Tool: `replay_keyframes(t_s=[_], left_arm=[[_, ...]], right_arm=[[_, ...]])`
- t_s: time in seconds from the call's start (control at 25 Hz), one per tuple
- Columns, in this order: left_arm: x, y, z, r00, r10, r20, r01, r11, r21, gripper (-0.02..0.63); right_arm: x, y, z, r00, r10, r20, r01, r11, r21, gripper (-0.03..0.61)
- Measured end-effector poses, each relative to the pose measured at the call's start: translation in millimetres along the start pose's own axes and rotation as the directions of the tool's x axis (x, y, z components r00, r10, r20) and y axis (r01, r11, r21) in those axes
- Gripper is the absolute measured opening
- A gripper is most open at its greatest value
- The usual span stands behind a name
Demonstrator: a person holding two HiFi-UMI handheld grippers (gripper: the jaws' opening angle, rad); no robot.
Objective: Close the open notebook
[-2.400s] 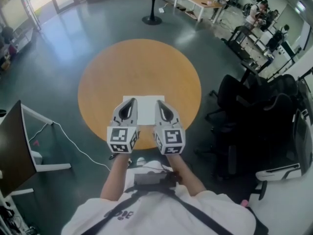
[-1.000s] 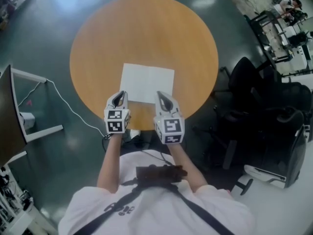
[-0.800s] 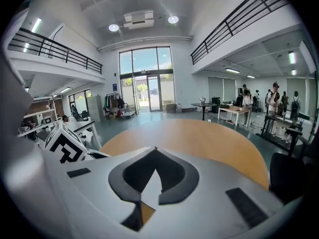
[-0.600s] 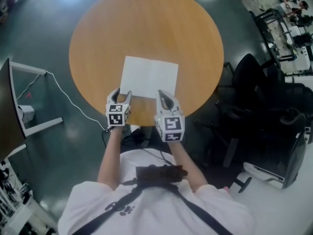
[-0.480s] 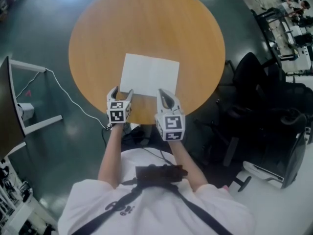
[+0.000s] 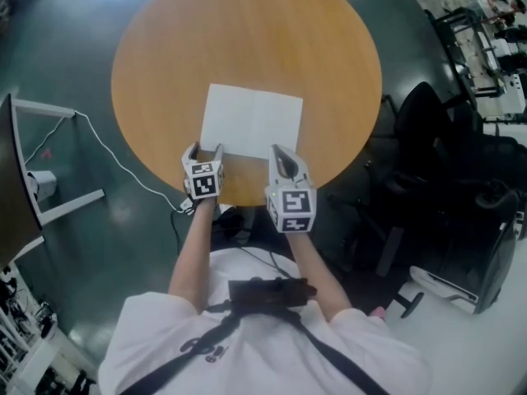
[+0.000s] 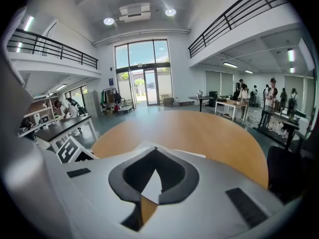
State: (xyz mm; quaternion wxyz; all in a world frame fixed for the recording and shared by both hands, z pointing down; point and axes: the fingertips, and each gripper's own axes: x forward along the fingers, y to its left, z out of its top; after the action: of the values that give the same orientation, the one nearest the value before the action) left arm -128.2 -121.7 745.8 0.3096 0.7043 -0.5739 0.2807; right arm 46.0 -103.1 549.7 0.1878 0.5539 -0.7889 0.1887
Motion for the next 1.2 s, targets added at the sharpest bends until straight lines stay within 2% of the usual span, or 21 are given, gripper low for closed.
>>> replay_keyframes(t_s=[0.2,0.48,0.6,0.72,1.0,1.2], left_arm=[[1,-3,-1,0.999,0.038,-0.017,-0.038,0.999,0.024,0.305],[1,1,-1,0.998,0.021,-0.062,-0.018,0.998,0.054,0.237],[0,9,0,0.997,0.024,-0.07,-0.023,1.0,0.012,0.166],[-3,13,-1,0.996,0.014,-0.083,-0.018,0.999,-0.051,0.124],[-19,6,13,1.0,-0.029,-0.001,0.028,0.993,-0.117,0.066],[-34,-2,25,0.997,-0.064,0.043,0.068,0.991,-0.112,0.047]], right_arm=[[-2,-2,-5,1.0,-0.01,-0.019,0.01,1.0,0.004,0.023],[-2,-3,-7,1.0,-0.009,-0.025,0.01,1.0,0.012,0.021],[-3,-2,-5,1.0,-0.011,-0.02,0.011,1.0,0.012,0.022],[-7,-3,-5,1.0,-0.014,-0.021,0.014,1.0,0.01,0.023],[-11,-5,2,1.0,-0.021,0.006,0.02,1.0,0.011,0.021],[-13,-5,5,0.999,-0.027,0.018,0.027,1.0,-0.007,0.021]])
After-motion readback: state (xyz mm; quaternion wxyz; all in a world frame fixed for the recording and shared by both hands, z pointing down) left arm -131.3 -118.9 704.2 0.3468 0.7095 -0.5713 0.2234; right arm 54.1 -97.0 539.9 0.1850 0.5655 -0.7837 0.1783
